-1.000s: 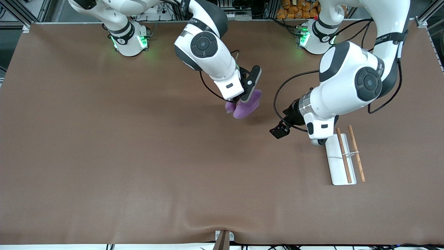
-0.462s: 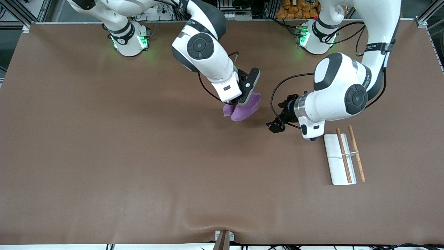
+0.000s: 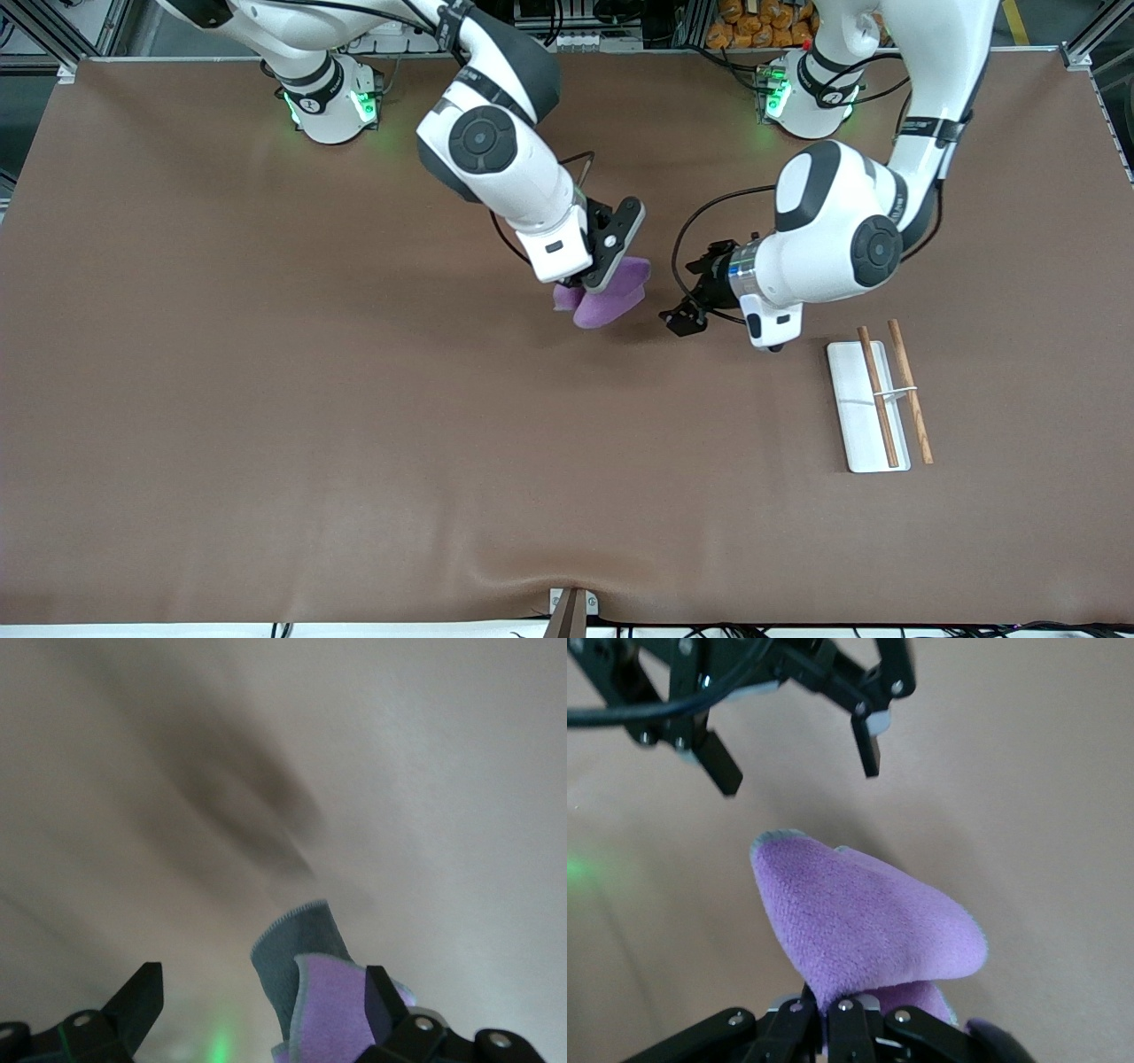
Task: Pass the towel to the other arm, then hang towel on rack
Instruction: 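Grasp the towel with the left gripper beside the right gripper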
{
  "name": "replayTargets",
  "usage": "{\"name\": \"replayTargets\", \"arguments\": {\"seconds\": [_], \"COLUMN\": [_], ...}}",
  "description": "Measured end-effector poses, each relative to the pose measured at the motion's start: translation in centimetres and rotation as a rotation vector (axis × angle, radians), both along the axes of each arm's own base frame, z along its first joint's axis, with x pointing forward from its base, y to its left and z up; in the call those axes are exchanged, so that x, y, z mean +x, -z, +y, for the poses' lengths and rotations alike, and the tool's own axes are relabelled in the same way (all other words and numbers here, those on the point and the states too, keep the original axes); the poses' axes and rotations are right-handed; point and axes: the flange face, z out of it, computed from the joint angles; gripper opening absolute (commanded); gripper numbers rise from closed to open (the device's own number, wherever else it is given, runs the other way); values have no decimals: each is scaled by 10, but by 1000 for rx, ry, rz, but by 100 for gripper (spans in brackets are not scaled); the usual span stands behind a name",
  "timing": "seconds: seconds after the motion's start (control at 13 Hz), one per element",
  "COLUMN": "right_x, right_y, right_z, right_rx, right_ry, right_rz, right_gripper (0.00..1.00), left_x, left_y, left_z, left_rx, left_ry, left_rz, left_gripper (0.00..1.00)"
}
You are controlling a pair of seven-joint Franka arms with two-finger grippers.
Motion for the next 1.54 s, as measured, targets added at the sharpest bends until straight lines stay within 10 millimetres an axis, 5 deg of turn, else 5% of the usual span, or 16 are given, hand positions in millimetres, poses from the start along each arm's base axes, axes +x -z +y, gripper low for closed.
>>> {"name": "replayTargets", "arguments": {"seconds": [0.77,1.15,1.31,1.54], "right_x": [6,4,4,3], "right_y": [1,1,1,2], "right_z": [-8,-6,-6,-5], "right_rx": [-4,-5,-6,-7], "right_ry": [12,7,6,4], "right_rz": [5,8,9,11], "right_gripper": [0,0,0,0], "left_x": [6,0,-2,-1], "left_y": [30,32,34,38], "left_z": [-20,-32,-38,-38], "left_rx": [-128,-154,-156,-155], "left_ry": [-208,-222,-223,-230], "left_rz": [-46,-31,-35,-38], "left_gripper": [100,85,74,38]}}
